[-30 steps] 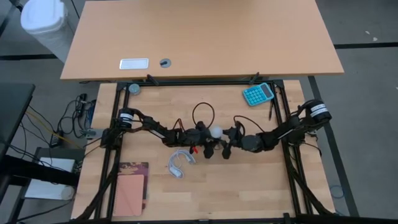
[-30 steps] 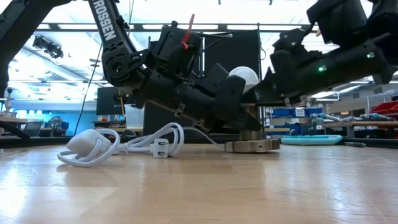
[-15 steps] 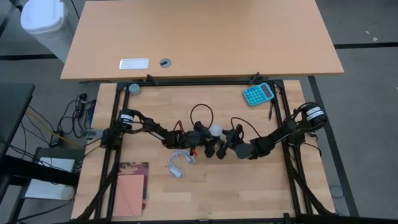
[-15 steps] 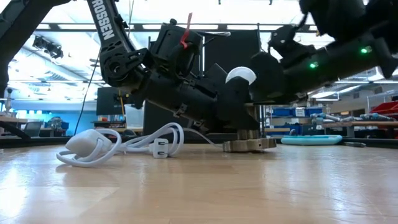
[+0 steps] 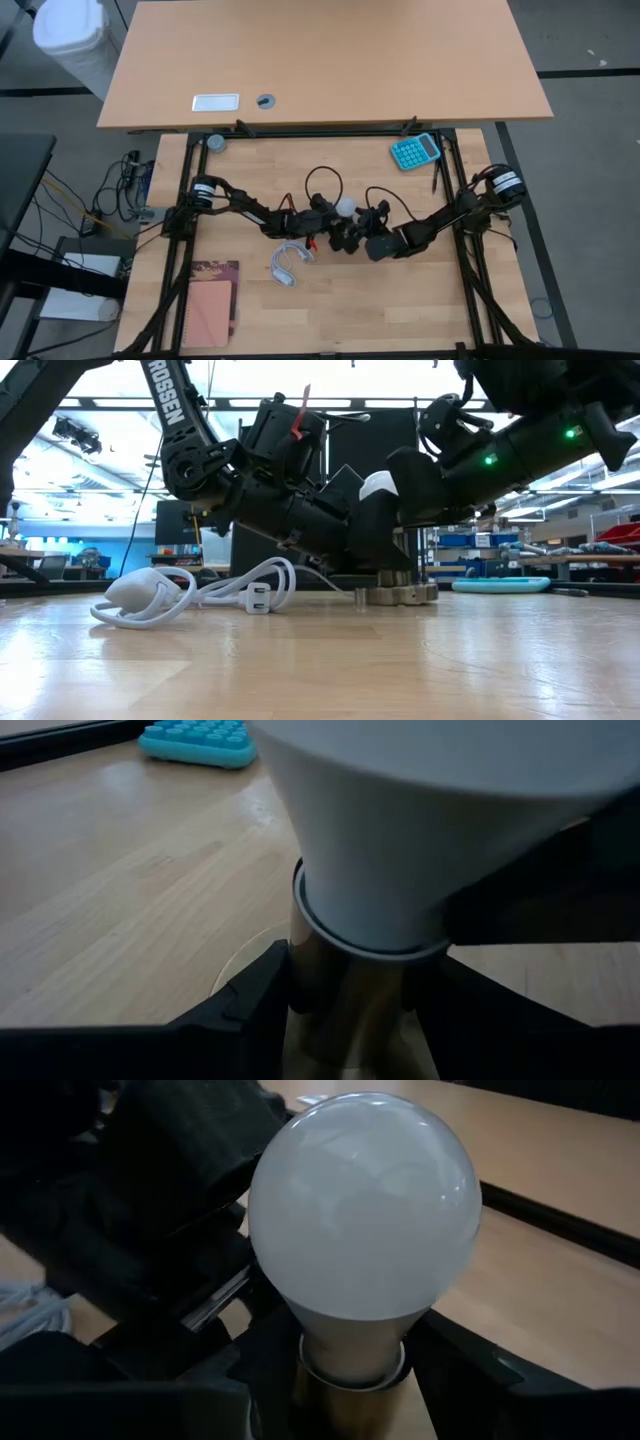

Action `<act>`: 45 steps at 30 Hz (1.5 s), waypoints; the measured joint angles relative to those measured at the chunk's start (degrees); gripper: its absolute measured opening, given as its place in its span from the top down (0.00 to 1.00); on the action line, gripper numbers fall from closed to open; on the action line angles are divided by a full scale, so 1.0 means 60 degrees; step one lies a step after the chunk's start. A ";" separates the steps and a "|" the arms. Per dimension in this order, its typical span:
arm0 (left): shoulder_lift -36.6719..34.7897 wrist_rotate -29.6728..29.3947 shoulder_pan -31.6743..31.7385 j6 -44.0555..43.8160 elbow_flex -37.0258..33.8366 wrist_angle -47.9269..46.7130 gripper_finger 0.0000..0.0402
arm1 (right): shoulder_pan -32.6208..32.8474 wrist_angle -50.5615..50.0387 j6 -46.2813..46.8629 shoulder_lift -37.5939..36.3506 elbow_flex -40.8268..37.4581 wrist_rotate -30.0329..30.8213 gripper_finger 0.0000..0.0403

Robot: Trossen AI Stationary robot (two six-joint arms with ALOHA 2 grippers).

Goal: Screw lightbulb
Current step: Insert the lightbulb into the lamp socket

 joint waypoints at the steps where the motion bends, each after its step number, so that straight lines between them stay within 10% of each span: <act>1: 0.0000 0.0009 0.0000 0.0037 -0.0005 -0.0006 0.53 | -0.0003 0.0005 -0.0029 -0.0017 -0.0010 -0.0146 0.54; 16: -0.0033 0.1402 0.0018 0.0542 -0.0046 -0.0177 0.53 | 0.0066 -0.1677 -0.0424 -0.1224 -0.0610 -0.1708 0.13; 21: -0.0033 0.2863 0.0030 0.1171 -0.0046 -0.0119 0.53 | 0.0247 -0.0828 -0.0953 -0.2597 -0.2165 -0.3147 0.15; 29: -0.0022 0.5298 0.0033 0.2068 -0.0054 -0.0073 0.53 | -0.0257 0.5063 -0.2292 -0.2896 -0.4859 -0.5802 0.22; 45: -0.0015 0.6197 0.0073 0.2213 -0.0055 -0.0059 0.53 | -0.1598 0.7420 -0.3468 -0.0063 -0.3664 -0.8987 0.23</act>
